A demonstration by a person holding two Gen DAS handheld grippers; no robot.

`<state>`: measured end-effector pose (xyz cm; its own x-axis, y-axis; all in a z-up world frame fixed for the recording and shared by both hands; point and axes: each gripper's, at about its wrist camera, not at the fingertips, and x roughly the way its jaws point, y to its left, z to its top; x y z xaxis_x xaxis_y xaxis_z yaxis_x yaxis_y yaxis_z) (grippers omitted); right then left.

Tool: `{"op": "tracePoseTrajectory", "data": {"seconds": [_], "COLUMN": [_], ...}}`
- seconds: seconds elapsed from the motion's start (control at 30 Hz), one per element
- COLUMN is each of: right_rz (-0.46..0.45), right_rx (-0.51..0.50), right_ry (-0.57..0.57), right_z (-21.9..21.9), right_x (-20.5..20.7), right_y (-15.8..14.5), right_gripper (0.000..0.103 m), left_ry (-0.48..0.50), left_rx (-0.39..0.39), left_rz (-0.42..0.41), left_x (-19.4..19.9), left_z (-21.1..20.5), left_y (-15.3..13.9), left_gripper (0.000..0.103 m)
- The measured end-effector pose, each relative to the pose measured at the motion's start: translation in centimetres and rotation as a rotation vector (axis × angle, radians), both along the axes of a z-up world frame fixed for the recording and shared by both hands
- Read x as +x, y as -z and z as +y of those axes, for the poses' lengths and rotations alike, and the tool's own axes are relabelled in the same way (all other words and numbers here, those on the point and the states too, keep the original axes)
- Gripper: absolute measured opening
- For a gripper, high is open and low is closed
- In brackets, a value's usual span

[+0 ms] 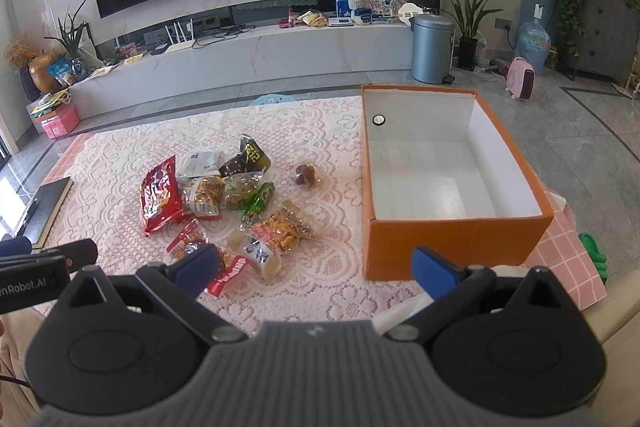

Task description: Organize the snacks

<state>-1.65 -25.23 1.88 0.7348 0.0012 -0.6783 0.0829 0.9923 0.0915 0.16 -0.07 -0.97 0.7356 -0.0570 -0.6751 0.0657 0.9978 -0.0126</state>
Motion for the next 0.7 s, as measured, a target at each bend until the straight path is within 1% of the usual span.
{"op": "tracePoseTrajectory", "data": {"seconds": [0.07, 0.13, 0.23, 0.27, 0.3, 0.33, 0.37, 0.4, 0.43, 0.47, 0.5, 0.53, 0.57, 0.6, 0.67, 0.7], "right_rz": [-0.011, -0.054, -0.079, -0.080, -0.084, -0.077, -0.086, -0.080, -0.046, -0.036, 0.022, 0.036, 0.050, 0.062, 0.093, 0.111], "right_rx": [-0.001, 0.019, 0.086, 0.094, 0.099, 0.091, 0.086, 0.079, 0.064, 0.062, 0.081, 0.083, 0.075, 0.052, 0.076, 0.091], "right_ry": [0.001, -0.009, -0.047, -0.056, -0.059, -0.067, -0.076, -0.084, -0.090, -0.096, -0.101, -0.113, -0.124, -0.133, -0.140, -0.139], "right_z": [0.0, -0.2, -0.5, -0.4, -0.3, -0.1, 0.2, 0.4, 0.5, 0.7, 0.8, 1.0, 1.2, 1.4, 1.6, 1.6], "right_x": [0.0, -0.1, 0.2, 0.4, 0.6, 1.0, 1.4, 1.8, 2.2, 2.7, 2.9, 3.3, 3.7, 4.3, 5.2, 5.8], "right_y": [0.1, 0.4, 1.2, 1.4, 1.7, 1.9, 2.1, 2.2, 2.6, 2.9, 3.5, 3.9, 4.3, 4.7, 5.6, 6.0], "right_gripper": [0.100, 0.100, 0.100, 0.099, 0.099, 0.094, 0.089, 0.086, 0.081, 0.074, 0.070, 0.064, 0.062, 0.062, 0.062, 0.062], "left_ry": [0.012, 0.027, 0.038, 0.044, 0.056, 0.078, 0.102, 0.125, 0.137, 0.144, 0.147, 0.141, 0.124, 0.104, 0.071, 0.057], "left_rx": [-0.021, -0.043, -0.021, -0.014, -0.012, -0.012, -0.016, -0.026, -0.040, -0.054, -0.065, -0.076, -0.085, -0.095, -0.125, -0.141], "left_rz": [0.003, -0.007, -0.034, -0.037, -0.033, -0.020, -0.003, 0.018, 0.040, 0.064, 0.084, 0.104, 0.119, 0.134, 0.167, 0.183], "left_x": [0.1, 0.3, 0.5, 0.7, 1.0, 1.4, 1.7, 2.1, 2.5, 2.9, 3.3, 3.7, 4.1, 4.6, 5.6, 6.1], "left_z": [0.1, 0.3, 0.0, -0.1, -0.3, -0.4, -0.4, -0.5, -0.5, -0.4, -0.4, -0.4, -0.4, -0.3, 0.1, 0.3], "left_y": [0.1, 0.0, 0.1, 0.2, 0.2, 0.4, 0.5, 0.8, 1.2, 1.5, 1.8, 2.2, 2.5, 2.9, 3.6, 3.9], "left_gripper": [0.103, 0.103, 0.103, 0.102, 0.092, 0.087, 0.076, 0.070, 0.069, 0.068, 0.068, 0.068, 0.072, 0.078, 0.088, 0.089]}}
